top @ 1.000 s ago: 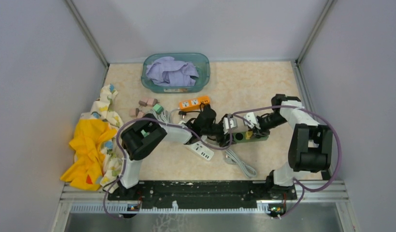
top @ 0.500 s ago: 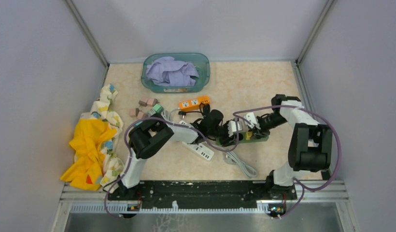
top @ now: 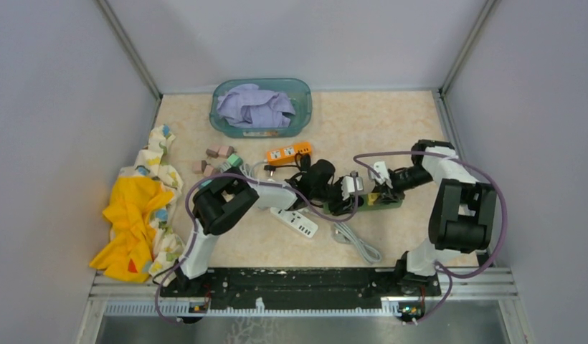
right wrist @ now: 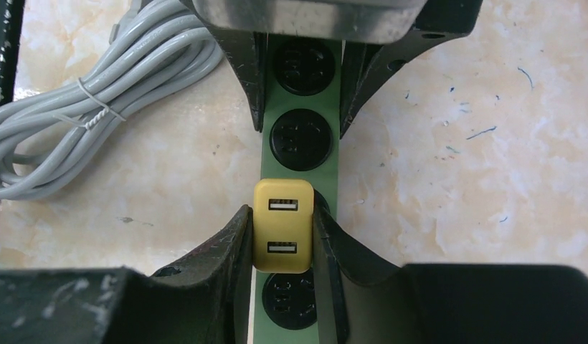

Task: Pull the plug off the socket
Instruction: Remove the plug from the socket.

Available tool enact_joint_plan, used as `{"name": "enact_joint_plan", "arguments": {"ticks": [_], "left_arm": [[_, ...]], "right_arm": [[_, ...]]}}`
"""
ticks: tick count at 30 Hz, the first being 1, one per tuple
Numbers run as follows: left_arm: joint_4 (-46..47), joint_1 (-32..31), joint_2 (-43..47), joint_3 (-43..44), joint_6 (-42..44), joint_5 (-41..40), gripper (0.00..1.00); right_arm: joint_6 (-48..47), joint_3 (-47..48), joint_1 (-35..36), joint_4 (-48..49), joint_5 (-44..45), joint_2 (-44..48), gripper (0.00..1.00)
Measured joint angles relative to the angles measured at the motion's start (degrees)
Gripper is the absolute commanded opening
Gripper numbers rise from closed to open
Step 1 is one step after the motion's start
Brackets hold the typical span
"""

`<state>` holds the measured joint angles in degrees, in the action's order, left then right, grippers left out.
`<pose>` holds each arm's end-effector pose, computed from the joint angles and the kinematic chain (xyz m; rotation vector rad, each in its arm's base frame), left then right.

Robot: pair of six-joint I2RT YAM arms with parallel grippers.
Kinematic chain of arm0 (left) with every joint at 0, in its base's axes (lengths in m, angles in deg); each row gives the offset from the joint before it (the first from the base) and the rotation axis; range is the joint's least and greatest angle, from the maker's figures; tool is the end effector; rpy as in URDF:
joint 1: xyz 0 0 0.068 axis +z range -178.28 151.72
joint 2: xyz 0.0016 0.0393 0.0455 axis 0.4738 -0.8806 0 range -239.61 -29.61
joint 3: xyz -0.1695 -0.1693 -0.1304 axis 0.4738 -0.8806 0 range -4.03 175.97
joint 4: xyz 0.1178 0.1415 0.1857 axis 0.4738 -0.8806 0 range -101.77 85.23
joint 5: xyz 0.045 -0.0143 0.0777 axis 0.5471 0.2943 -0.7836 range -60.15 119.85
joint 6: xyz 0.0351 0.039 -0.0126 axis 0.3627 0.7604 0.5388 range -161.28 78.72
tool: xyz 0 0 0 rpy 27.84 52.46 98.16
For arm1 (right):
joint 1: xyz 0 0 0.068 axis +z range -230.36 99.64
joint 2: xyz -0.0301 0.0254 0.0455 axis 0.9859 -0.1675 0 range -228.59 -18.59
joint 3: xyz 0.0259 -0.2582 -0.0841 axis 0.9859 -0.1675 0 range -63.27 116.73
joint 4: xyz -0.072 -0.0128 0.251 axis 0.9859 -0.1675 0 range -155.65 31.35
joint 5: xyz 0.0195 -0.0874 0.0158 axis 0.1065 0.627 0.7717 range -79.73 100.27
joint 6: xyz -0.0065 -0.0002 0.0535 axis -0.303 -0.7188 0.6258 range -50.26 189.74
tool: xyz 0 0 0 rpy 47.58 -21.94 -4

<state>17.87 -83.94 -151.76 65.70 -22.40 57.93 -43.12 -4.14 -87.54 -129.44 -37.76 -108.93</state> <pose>0.2394 -0.3802 0.1269 1.5337 1.5063 -0.8941 0.2434 -0.0039 0.2061 -1.8507 1.5445 0.7552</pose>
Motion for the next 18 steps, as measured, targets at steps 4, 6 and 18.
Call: {"name": "enact_joint_plan", "arguments": {"ticks": [4,6,18], "left_arm": [[0.5,0.0,-0.4,0.1,-0.2,0.0,0.0],[0.4,-0.1,-0.7,0.1,-0.2,0.3,0.0],[-0.2,0.3,-0.7,0.4,-1.3,0.7,0.0]], "right_arm": [[-1.5,-1.7,-2.1,-0.7,-1.6,0.0,0.0],[-2.4,-2.6,-1.9,-0.3,-1.9,0.0,0.0],[1.3,-1.3,1.8,1.6,0.7,0.5,0.0]]}}
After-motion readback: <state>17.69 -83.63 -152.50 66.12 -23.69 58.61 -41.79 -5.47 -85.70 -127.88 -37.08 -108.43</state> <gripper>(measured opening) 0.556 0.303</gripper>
